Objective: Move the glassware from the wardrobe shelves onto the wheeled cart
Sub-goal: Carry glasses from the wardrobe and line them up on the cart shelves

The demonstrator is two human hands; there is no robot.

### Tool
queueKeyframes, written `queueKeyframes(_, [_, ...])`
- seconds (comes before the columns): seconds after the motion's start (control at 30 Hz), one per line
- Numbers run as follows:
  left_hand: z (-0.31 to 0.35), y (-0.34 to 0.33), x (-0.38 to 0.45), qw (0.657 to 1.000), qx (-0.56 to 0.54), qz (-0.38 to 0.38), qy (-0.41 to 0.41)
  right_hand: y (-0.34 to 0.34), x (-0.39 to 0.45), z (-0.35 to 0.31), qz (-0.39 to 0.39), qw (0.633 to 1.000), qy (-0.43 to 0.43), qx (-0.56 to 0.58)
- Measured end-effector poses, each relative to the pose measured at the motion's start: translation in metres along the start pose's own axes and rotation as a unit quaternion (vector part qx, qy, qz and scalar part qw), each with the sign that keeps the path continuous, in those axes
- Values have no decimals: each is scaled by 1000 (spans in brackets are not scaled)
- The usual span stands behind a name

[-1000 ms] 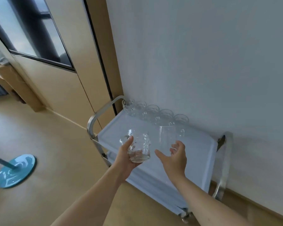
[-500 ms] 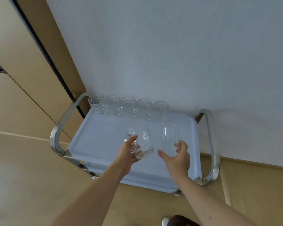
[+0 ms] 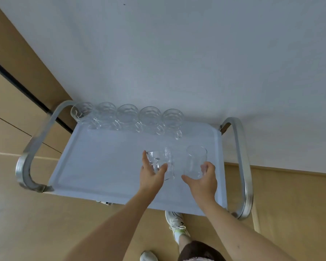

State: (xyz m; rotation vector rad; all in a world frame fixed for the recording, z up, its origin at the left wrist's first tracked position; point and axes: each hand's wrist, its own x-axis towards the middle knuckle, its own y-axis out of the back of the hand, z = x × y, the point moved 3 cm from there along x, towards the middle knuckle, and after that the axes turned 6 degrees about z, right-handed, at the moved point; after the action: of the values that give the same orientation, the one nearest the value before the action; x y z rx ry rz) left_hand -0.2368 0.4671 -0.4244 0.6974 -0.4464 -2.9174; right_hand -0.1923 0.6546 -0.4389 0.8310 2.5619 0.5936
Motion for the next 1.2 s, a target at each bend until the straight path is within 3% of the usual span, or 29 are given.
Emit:
queueKeyframes(0.27, [-14, -29, 9, 992, 62, 60, -90, -9, 25, 23, -5, 1000, 0, -10])
queueKeyframes(0.57, [-29, -42, 9, 974, 107, 55, -193, -9, 30, 35, -8, 999, 31, -27])
queueKeyframes(0.93, [-45, -38, -12, 964, 139, 62, -218, -5, 30, 43, -27, 997, 54, -47])
queueKeyframes(1.2, [-64, -31, -27, 978, 119, 46, -168, -6, 30, 46, -26, 996, 56, -58])
